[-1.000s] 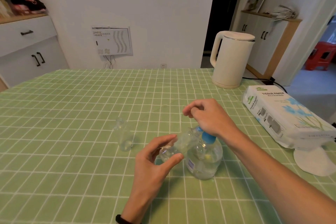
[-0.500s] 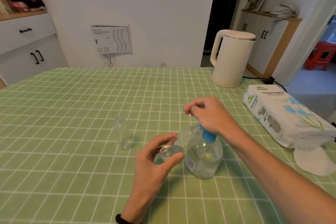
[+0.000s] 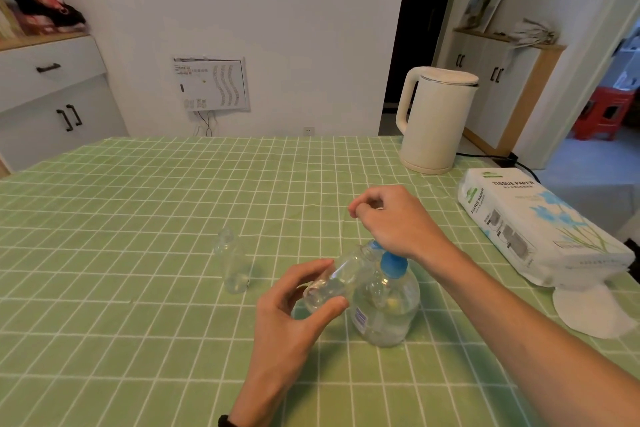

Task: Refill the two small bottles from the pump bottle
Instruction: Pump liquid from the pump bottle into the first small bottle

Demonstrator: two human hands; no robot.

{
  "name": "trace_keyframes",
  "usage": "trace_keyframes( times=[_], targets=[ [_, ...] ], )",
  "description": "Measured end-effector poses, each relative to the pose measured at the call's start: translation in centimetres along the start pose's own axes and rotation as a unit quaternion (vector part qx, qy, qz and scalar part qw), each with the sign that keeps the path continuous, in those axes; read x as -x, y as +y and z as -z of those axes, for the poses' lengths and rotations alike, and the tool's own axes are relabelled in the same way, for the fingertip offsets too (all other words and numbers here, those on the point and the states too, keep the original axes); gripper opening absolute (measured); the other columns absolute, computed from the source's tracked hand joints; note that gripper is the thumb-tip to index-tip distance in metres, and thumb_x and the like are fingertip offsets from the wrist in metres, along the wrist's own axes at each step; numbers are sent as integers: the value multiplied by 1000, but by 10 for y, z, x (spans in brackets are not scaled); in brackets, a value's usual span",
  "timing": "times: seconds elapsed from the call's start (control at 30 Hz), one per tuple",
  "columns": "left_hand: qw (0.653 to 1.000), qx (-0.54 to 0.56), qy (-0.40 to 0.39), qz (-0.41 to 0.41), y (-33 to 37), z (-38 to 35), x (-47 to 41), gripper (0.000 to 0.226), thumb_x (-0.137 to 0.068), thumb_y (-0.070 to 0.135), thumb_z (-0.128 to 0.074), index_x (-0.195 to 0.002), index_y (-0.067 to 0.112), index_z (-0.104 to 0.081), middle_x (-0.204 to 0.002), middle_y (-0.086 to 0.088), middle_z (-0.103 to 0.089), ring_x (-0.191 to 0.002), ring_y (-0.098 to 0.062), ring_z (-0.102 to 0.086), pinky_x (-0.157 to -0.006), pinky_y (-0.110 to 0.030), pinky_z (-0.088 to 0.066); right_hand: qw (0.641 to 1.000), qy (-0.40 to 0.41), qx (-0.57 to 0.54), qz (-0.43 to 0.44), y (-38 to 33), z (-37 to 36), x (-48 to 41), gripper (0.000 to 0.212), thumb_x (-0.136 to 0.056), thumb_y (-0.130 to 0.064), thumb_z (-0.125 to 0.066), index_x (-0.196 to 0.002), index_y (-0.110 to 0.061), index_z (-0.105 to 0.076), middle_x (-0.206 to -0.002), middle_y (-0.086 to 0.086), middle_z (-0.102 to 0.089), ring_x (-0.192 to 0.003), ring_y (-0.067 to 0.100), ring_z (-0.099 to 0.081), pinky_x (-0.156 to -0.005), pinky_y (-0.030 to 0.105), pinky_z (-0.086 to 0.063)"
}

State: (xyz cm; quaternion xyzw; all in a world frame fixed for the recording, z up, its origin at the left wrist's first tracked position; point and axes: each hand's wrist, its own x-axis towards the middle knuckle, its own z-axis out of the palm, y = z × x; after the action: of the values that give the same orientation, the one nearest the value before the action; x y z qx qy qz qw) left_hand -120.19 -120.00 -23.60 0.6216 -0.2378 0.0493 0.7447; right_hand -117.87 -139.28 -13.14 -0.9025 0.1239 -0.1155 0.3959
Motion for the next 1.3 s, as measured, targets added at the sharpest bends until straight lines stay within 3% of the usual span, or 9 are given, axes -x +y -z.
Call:
trace_keyframes(
  times=[0.37,0.5,0.67,0.83,1.03,1.1,1.23,1.3],
  targets=[
    [1000,-16,1,-2,-2,2,1,47,-70,30,-91,-113,43,-79,-117,6,-81,-116,-20,-74,-98,-22,-57,1000,-18,1,-18,8,-6,3,29,-102,-17,-53,-97,-24,-81,-87,-24,-73,-94,17,-77,-71,16,-52],
    [1000,-10,-2,-1,0,1,1,47,-69,30,-91,-113,42,-79,-117,6,-81,-116,-19,-74,-98,-21,-57,1000,-16,1,-19,4,-3,5,27,-102,-19,-55,-94,-26,-79,-89,-15,-78,-94,27,-76,-70,26,-55],
    [1000,1,-2,-1,2,-1,0,47,-67,31,-91,-112,41,-80,-115,5,-81,-114,-18,-75,-95,-19,-57,1000,-7,24,3,-6,0,3,22,-102,-26,-57,-96,-26,-78,-96,-9,-80,-95,14,-75,-84,34,-58],
    [1000,1,-5,-3,0,0,0,48,-69,30,-91,-114,40,-79,-117,6,-81,-115,-17,-75,-97,-19,-56,1000,-16,2,-14,-3,1,5,24,-102,-21,-58,-94,-23,-80,-95,-7,-81,-100,28,-76,-91,43,-60],
    [1000,-19,-8,-6,-2,3,0,47,-72,30,-91,-116,42,-79,-117,6,-81,-116,-18,-75,-99,-21,-56,999,-19,7,-37,3,-6,6,27,-100,-17,-56,-91,-22,-81,-90,-19,-76,-93,18,-76,-81,31,-58],
    [1000,-19,-8,-5,-2,3,1,48,-71,30,-91,-115,42,-79,-117,6,-81,-116,-17,-75,-99,-20,-56,999,-13,7,-38,2,-6,7,27,-100,-18,-56,-91,-22,-81,-88,-20,-75,-86,16,-76,-78,33,-58],
    [999,-32,-11,-7,-2,2,1,51,-71,18,-93,-114,42,-79,-116,8,-81,-115,-15,-75,-96,-16,-55,999,-10,21,-34,0,-3,8,26,-101,-22,-56,-92,-20,-80,-83,-6,-79,-55,9,-63,-63,32,-52],
    [1000,-25,-12,-7,-1,1,1,51,-70,20,-93,-114,41,-79,-116,8,-81,-114,-14,-76,-95,-16,-56,999,-16,19,-33,-3,-1,7,26,-101,-23,-56,-96,-14,-80,-93,2,-82,-68,12,-71,-72,37,-58]
  ],
)
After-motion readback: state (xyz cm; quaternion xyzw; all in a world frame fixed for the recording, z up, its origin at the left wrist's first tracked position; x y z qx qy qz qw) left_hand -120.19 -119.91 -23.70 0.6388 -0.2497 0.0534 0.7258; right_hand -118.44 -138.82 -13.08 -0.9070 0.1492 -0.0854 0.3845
